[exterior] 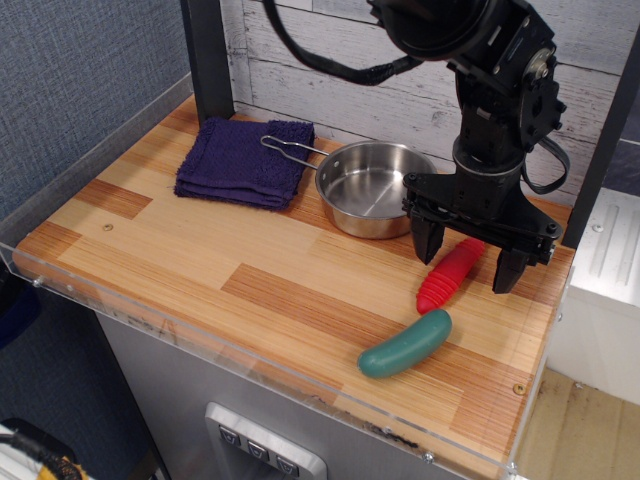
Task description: Move the fork to bottom left of table
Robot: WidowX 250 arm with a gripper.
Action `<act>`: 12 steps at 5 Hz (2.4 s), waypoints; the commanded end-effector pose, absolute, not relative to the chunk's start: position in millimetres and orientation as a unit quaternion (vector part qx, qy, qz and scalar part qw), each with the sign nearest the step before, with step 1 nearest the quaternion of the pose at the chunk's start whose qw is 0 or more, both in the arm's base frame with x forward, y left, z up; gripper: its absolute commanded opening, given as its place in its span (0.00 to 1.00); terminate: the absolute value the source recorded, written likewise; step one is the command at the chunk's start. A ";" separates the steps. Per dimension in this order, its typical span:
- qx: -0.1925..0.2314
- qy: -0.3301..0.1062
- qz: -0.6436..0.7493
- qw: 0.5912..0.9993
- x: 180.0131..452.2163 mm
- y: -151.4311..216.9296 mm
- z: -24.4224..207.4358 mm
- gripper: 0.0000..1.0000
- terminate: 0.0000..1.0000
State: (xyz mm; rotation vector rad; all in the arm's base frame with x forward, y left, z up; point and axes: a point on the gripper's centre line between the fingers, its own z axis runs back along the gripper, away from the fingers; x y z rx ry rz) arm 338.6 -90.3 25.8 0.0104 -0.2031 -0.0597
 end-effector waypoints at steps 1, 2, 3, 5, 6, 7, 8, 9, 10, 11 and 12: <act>0.022 -0.109 -0.019 0.994 352.1 -74.2 26.7 1.00 0.00; 0.042 -0.115 -0.013 0.992 352.6 -72.2 26.5 0.00 0.00; 0.041 -0.115 -0.013 0.992 350.9 -73.9 27.6 0.00 0.00; 0.026 -0.119 -0.023 0.992 350.1 -83.3 36.3 0.00 0.00; 0.006 -0.127 -0.027 0.992 348.7 -90.0 47.5 0.00 0.00; -0.007 -0.138 -0.030 0.990 348.7 -94.5 63.5 0.00 0.00; -0.019 -0.161 -0.026 0.986 349.2 -97.0 87.5 0.00 0.00; -0.037 -0.180 0.012 0.983 349.6 -94.3 112.5 0.00 0.00; -0.056 -0.180 0.058 0.980 343.9 -78.8 131.6 0.00 0.00; -0.036 -0.186 0.143 0.971 327.8 -46.0 147.5 0.00 0.00; -0.033 -0.187 0.241 0.952 305.7 -9.0 151.0 0.00 0.00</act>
